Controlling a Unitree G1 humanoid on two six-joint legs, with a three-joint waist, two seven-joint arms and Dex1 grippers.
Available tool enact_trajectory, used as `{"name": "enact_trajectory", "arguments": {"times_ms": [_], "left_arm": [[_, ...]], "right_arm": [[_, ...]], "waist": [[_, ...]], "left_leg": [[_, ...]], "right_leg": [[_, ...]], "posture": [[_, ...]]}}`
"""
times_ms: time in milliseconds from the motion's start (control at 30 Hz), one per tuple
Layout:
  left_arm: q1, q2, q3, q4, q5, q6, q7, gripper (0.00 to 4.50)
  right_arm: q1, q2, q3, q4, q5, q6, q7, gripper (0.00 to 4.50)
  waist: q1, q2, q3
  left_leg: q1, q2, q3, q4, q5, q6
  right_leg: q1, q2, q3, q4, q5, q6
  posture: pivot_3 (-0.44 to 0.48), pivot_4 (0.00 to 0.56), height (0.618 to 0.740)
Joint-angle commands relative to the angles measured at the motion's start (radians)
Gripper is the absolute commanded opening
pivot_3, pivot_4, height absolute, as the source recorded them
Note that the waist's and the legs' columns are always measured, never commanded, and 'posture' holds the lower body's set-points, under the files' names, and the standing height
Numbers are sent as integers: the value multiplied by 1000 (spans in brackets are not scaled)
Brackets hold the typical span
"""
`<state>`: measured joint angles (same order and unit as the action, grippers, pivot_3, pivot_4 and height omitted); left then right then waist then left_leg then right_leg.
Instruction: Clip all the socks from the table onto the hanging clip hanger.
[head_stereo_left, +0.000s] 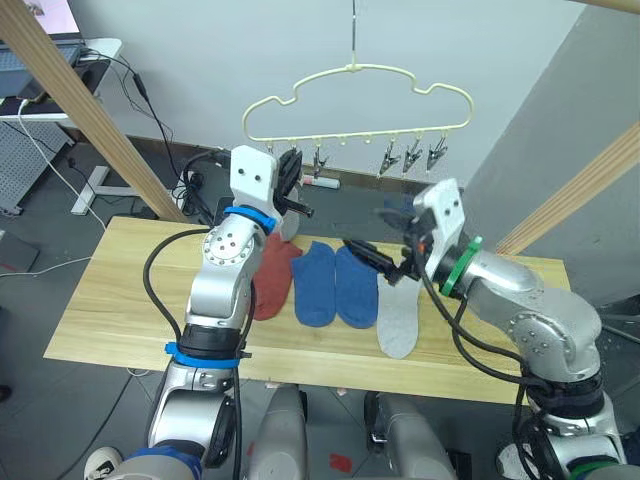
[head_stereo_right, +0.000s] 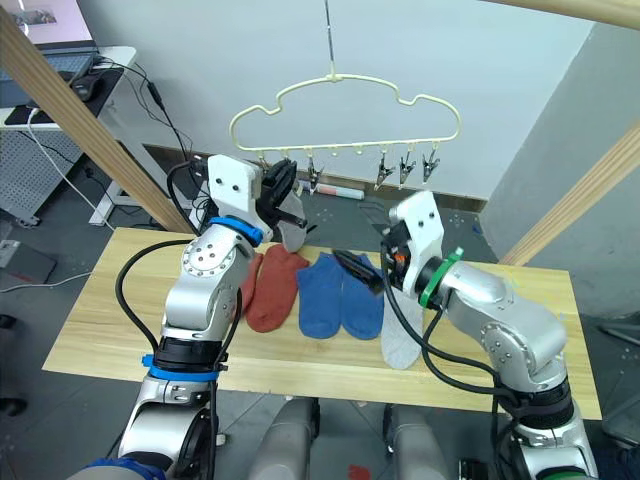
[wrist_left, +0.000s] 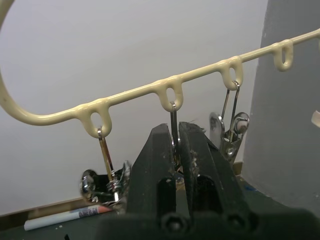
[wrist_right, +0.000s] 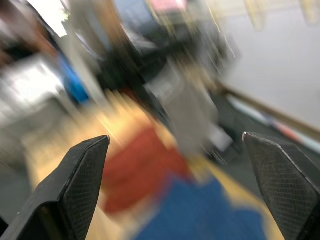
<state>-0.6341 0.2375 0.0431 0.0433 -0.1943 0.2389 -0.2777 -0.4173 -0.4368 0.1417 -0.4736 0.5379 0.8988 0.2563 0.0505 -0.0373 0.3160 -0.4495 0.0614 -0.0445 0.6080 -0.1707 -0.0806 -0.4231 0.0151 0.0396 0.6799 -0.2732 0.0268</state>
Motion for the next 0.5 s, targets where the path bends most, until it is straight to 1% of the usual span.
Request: {"name": "enact_trajectory", "arguments": {"times_ms": [33,100,200,333,433,467,500], "left_arm": [[-14,24,48,-24,-60,65,-35,20],[-14,33,59,-24,-78,86,-49,20],[-10,59,62,-22,-80,96,-73,20],[-4,59,56,-42,-80,99,-73,20],[6,53,53,-59,-81,109,-69,20],[12,52,53,-68,-81,114,-68,0],[17,52,53,-75,-82,119,-67,0]], "right_arm": [[55,-36,107,127,-173,-116,10,4500],[65,-46,157,193,-239,-171,37,4500],[56,-15,198,355,-312,-213,49,4500],[40,23,220,515,-388,-263,63,4500],[44,35,232,590,-432,-296,83,4500],[52,29,244,615,-459,-320,92,4208],[59,26,249,632,-474,-335,100,4119]], "waist": [[-3,0,0],[-11,0,0],[-26,0,0],[-27,1,0],[-27,0,0],[-27,0,0],[-27,0,0]], "left_leg": [[0,0,0,0,0,0],[0,0,0,0,0,0],[1,1,0,1,0,0],[1,1,0,1,0,0],[1,0,1,1,0,0],[2,0,1,1,0,0],[2,0,1,1,0,0]], "right_leg": [[0,0,0,0,0,0],[0,1,1,0,0,0],[0,1,1,0,0,0],[0,1,1,1,0,0],[0,1,1,0,0,0],[1,1,1,0,0,0],[1,1,1,0,0,0]], "posture": [[133,320,740],[133,320,740],[144,318,740],[151,318,740],[151,318,740],[164,320,740],[164,320,740]]}}
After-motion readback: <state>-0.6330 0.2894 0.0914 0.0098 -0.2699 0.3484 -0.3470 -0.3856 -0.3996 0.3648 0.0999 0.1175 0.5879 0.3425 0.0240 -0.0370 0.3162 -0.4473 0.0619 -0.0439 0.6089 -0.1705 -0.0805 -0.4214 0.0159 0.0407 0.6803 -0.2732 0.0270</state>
